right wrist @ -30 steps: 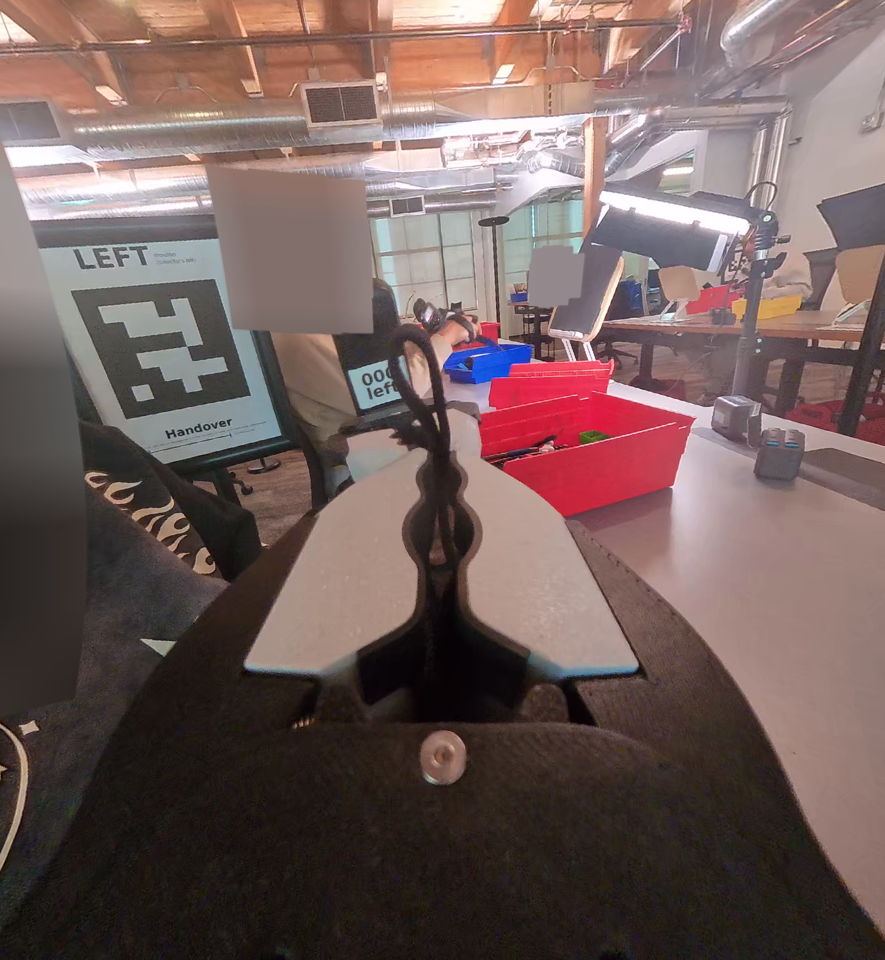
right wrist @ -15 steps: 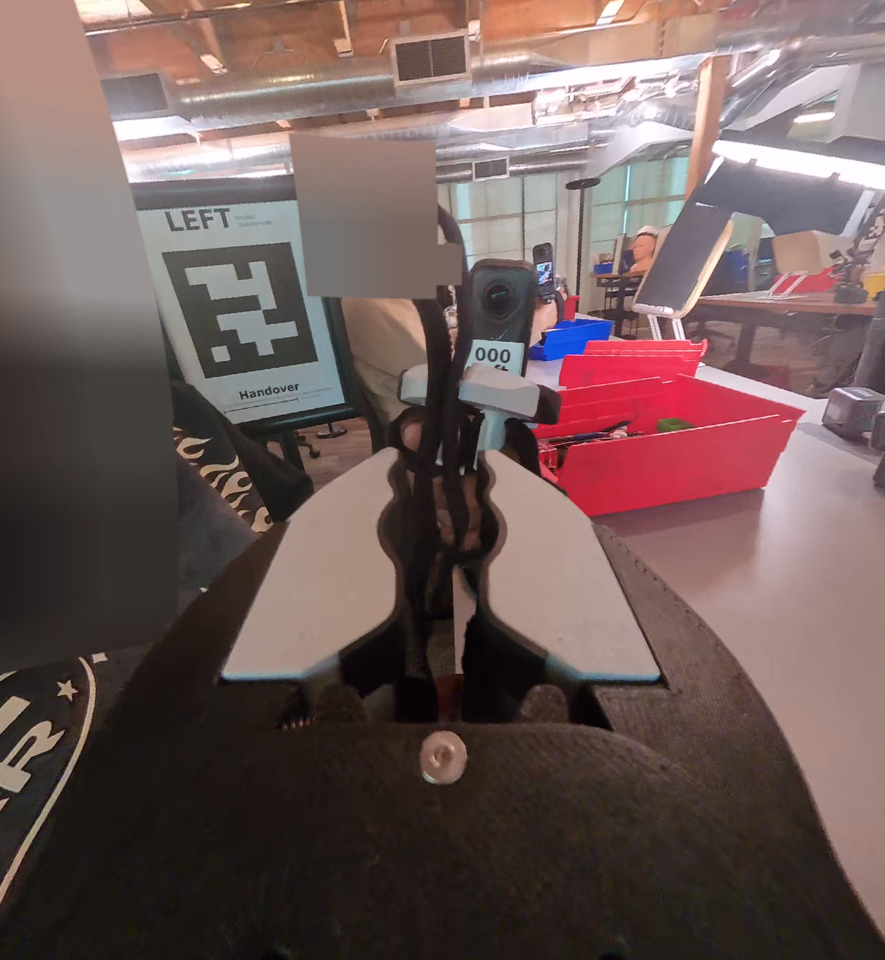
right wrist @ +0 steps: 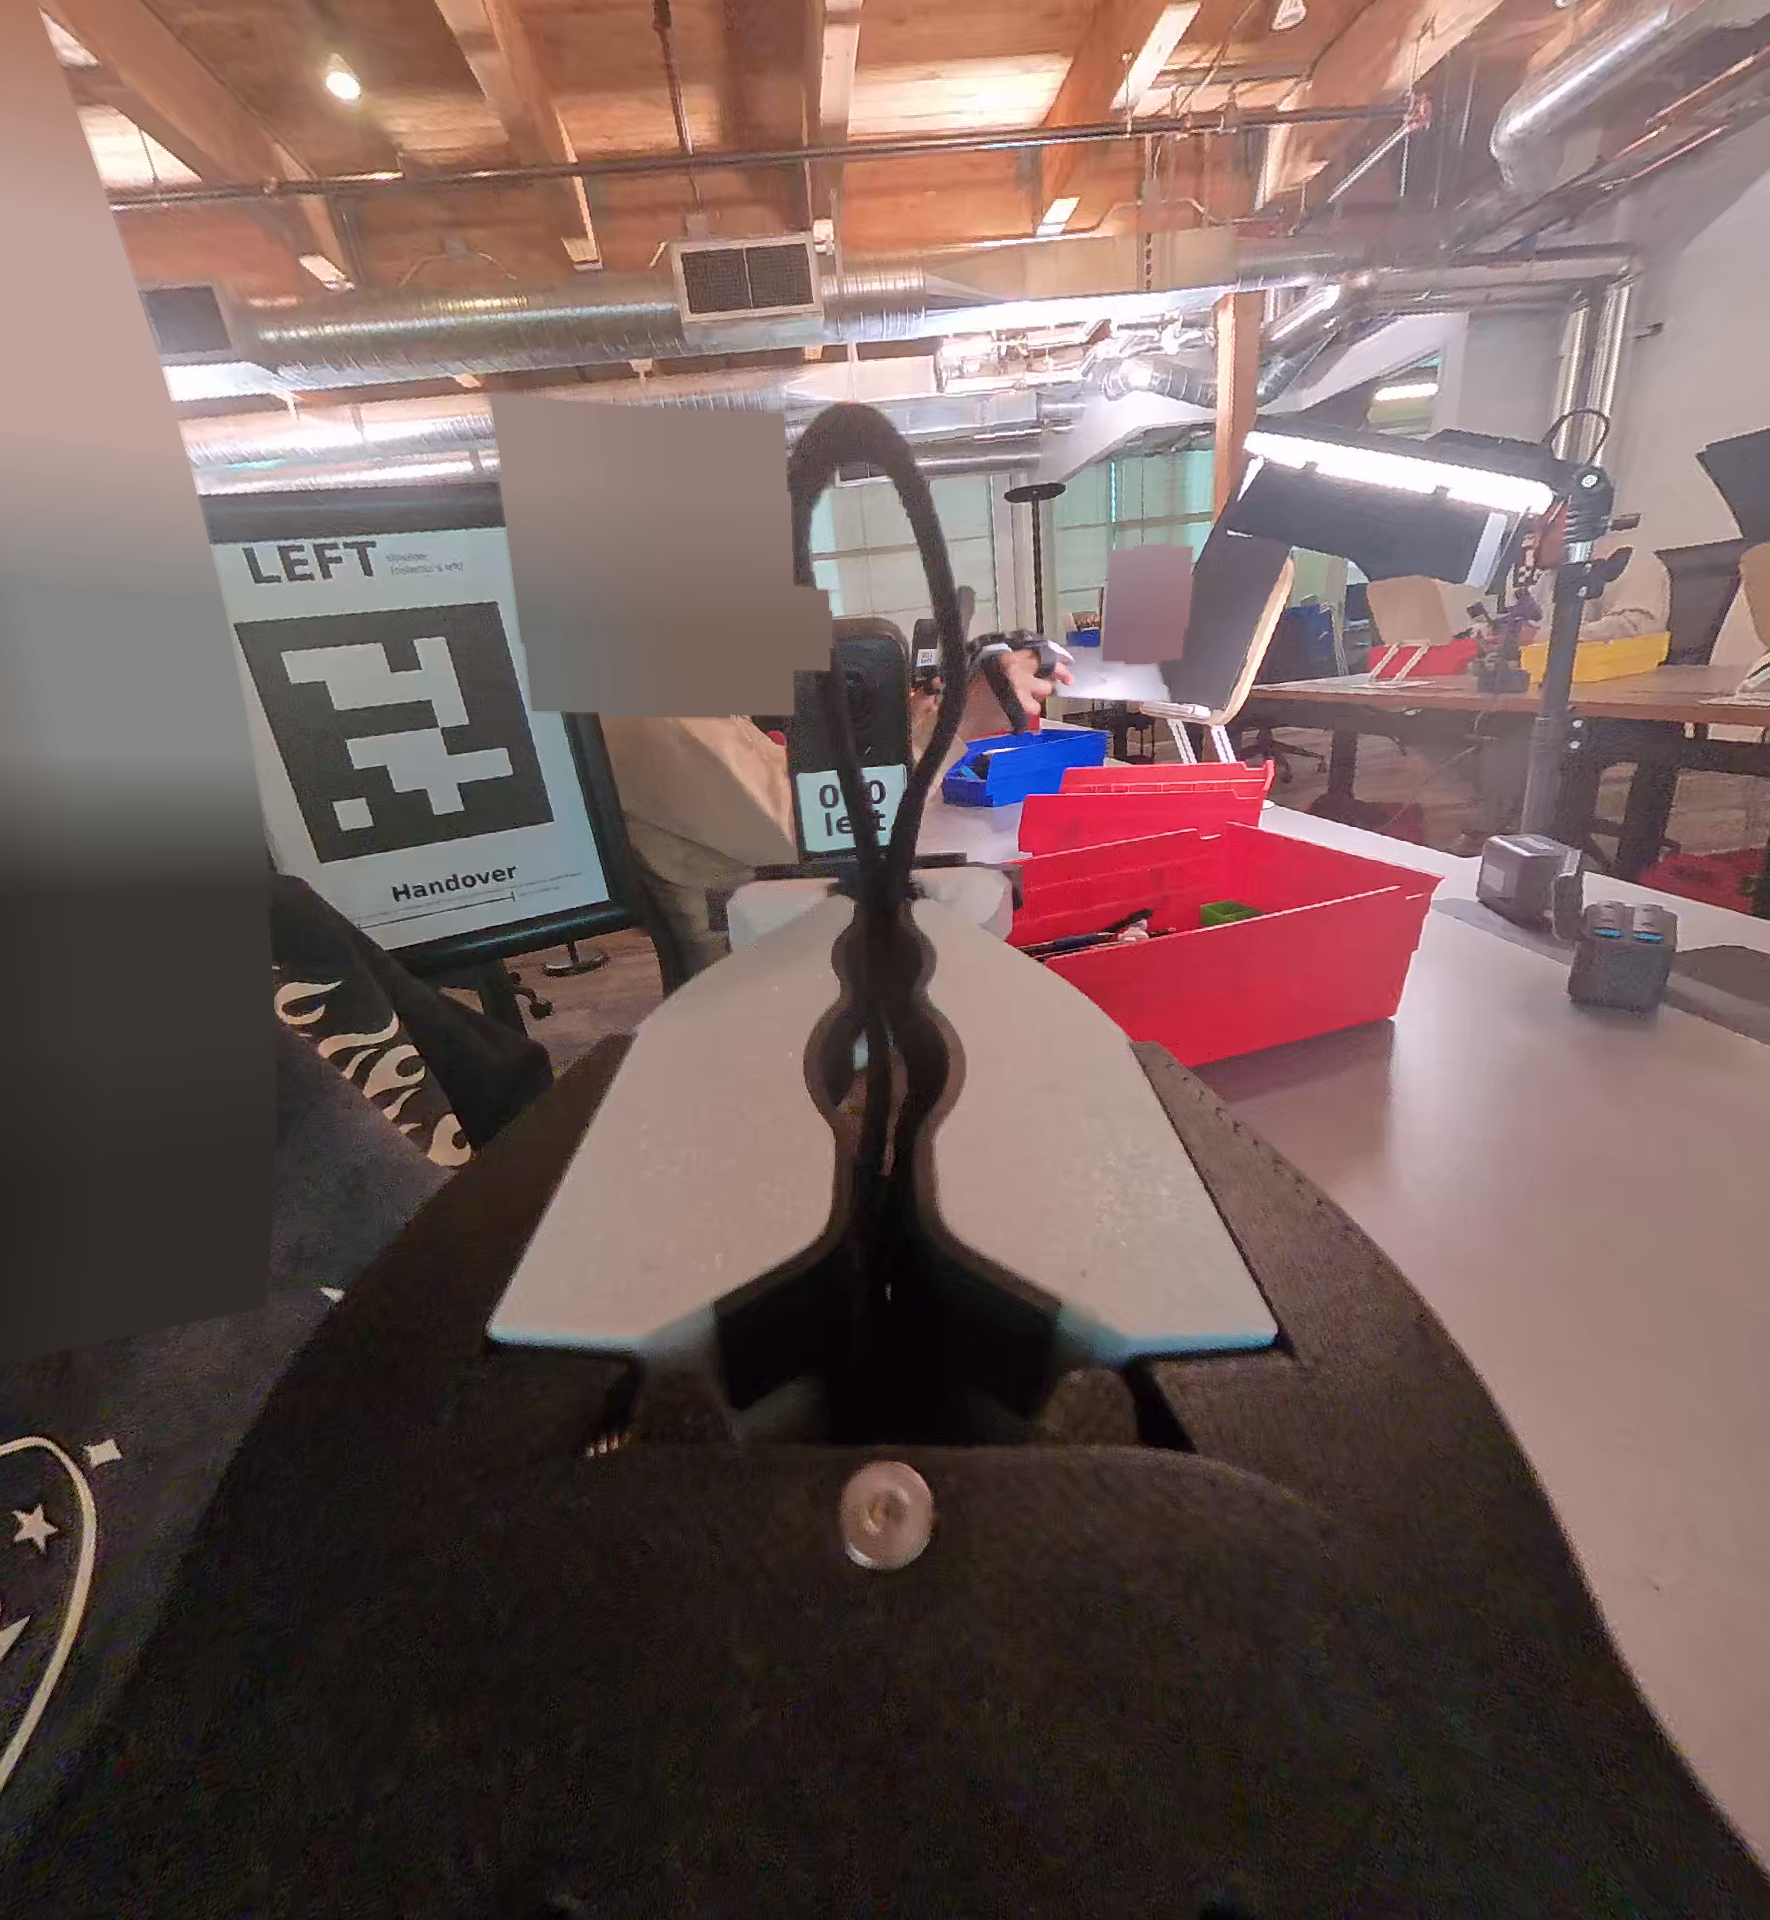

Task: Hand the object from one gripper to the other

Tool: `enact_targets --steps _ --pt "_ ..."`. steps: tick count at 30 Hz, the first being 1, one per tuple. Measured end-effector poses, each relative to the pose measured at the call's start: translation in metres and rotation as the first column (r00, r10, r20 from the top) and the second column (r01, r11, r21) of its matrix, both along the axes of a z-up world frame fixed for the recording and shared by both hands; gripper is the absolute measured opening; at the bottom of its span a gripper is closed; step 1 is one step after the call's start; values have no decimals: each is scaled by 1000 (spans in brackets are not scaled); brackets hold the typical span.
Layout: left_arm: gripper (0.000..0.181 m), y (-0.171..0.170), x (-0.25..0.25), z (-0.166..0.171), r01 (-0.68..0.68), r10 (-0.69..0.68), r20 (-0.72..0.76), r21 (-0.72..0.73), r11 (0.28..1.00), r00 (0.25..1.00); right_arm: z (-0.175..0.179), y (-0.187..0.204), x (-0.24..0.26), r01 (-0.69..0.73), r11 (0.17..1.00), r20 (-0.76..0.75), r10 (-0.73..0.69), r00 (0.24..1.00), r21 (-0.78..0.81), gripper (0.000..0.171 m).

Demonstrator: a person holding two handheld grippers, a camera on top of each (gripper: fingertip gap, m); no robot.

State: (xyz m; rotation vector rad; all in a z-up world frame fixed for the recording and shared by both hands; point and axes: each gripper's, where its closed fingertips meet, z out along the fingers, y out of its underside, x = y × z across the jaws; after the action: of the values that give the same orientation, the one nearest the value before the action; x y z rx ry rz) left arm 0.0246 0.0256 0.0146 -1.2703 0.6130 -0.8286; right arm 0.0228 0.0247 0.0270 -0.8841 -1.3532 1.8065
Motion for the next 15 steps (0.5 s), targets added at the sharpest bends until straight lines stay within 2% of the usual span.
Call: enact_targets --steps 1,5,9,12,15 --pt "16 1 1 -1 -13 13 -12 5 1000 1000 0 0 0 1 1000 1 -1 1000 -3 5" --pt "5 0 4 -3 0 0 -25 13 1000 1000 -1 -2 -1 0 1000 5 0 1000 0 5" --pt "5 -2 3 0 52 -51 33 -30 998 998 -1 -3 -1 -13 1000 12 13 1000 1 8" --pt "5 -5 -4 9 88 -82 130 -38 995 988 -9 -2 -3 -12 1000 53 11 999 29 27" --pt "5 -7 -9 12 91 -85 152 -36 995 985 -18 -10 -5 -63 996 101 57 993 65 28"
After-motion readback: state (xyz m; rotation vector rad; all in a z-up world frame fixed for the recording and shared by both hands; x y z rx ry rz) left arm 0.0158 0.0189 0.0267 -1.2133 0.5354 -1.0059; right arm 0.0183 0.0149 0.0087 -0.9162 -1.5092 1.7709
